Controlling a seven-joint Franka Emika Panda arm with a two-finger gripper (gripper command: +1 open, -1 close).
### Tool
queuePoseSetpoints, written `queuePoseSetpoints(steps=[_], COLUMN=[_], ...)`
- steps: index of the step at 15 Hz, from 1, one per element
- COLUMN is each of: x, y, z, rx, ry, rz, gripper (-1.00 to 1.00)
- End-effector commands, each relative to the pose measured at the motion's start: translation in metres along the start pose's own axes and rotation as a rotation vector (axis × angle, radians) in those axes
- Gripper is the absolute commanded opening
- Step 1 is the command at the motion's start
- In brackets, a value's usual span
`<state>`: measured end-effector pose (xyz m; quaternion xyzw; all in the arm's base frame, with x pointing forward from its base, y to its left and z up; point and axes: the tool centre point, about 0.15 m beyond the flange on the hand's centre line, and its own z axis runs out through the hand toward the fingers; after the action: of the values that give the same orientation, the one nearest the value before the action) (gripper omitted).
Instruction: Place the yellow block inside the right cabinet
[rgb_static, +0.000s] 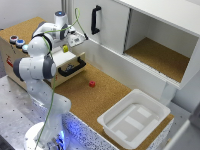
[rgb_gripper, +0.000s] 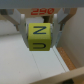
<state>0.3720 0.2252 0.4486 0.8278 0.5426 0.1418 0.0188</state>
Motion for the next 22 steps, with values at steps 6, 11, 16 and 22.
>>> queuePoseSetpoints(steps=[6, 11, 16, 22], x=[-0.116, -0.195, -0.246, -0.251], y=[0.083, 0.119, 0.141, 0.175], z=[-0.032, -0.034, -0.026, -0.022], rx=[-0.172, -0.184, -0.184, -0.183], ry=[-0.085, -0.187, -0.198, -0.169], rz=[0.552, 0.832, 0.964, 0.930], gripper=[-1.00, -1.00, -1.00, -1.00])
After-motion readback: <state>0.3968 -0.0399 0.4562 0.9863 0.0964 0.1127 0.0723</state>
